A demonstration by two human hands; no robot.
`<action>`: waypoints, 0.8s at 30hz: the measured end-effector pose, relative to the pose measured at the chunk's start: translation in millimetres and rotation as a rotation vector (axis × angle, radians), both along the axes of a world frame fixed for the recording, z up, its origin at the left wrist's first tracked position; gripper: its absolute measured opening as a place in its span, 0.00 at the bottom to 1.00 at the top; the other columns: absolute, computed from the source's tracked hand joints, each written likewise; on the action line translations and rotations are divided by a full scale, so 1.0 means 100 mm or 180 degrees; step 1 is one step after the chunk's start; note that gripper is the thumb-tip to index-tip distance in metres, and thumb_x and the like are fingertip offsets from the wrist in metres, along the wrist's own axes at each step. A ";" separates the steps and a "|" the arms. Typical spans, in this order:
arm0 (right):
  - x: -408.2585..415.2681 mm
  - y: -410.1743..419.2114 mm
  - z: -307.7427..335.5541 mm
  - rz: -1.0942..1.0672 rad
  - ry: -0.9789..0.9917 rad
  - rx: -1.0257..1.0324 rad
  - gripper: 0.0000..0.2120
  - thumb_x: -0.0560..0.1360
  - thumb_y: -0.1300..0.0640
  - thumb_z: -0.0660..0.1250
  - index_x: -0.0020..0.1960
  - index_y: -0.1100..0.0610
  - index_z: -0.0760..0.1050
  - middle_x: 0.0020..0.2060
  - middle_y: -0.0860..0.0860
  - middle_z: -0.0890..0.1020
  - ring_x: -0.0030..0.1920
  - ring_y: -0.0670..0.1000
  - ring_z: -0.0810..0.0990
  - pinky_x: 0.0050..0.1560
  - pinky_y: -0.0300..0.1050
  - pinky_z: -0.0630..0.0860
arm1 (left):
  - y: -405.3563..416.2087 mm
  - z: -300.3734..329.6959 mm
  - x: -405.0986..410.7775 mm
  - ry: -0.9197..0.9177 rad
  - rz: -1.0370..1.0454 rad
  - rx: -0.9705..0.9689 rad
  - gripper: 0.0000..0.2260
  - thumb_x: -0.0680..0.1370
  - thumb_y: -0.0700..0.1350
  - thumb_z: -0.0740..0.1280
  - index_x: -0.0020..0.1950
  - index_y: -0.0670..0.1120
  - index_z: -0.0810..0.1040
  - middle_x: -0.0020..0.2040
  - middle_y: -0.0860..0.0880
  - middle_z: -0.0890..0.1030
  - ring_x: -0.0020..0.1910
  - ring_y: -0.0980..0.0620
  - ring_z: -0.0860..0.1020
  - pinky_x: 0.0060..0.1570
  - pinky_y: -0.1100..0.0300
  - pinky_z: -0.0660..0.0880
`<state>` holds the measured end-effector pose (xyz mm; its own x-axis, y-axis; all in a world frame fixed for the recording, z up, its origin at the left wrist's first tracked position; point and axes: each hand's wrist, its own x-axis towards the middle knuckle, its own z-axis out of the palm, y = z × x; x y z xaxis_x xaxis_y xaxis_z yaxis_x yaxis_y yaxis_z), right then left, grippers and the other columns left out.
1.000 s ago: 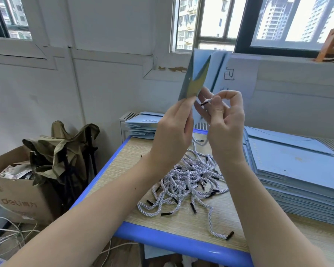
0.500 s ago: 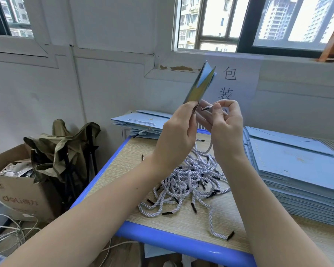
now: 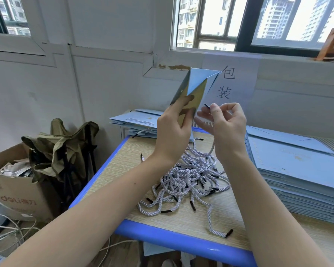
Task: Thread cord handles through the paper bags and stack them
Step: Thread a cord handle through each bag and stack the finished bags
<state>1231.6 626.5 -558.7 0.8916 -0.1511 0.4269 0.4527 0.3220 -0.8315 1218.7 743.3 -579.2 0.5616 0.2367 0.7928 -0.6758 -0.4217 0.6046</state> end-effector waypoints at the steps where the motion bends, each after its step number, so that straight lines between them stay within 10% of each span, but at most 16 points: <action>1: -0.01 0.00 0.00 0.0085 0.0020 0.0028 0.08 0.82 0.66 0.63 0.46 0.59 0.66 0.43 0.61 0.82 0.45 0.57 0.86 0.42 0.47 0.83 | 0.01 0.00 0.00 0.0040 -0.0048 -0.0068 0.12 0.82 0.40 0.65 0.64 0.45 0.79 0.54 0.50 0.84 0.52 0.57 0.82 0.54 0.62 0.78; 12: -0.01 0.01 -0.02 0.0083 -0.0558 -0.0706 0.05 0.77 0.68 0.69 0.48 0.60 0.82 0.39 0.58 0.85 0.43 0.56 0.85 0.51 0.52 0.83 | 0.03 0.00 0.02 0.0274 -0.0335 -0.0540 0.10 0.82 0.43 0.65 0.60 0.46 0.83 0.47 0.51 0.85 0.41 0.59 0.77 0.42 0.68 0.71; 24: -0.06 0.06 -0.03 -0.0308 -0.0748 -0.0918 0.04 0.79 0.62 0.69 0.47 0.55 0.80 0.42 0.60 0.81 0.38 0.52 0.82 0.47 0.50 0.84 | 0.01 0.03 -0.01 0.0274 -0.0571 -0.0505 0.11 0.84 0.47 0.62 0.56 0.45 0.83 0.36 0.35 0.75 0.34 0.35 0.68 0.30 0.47 0.64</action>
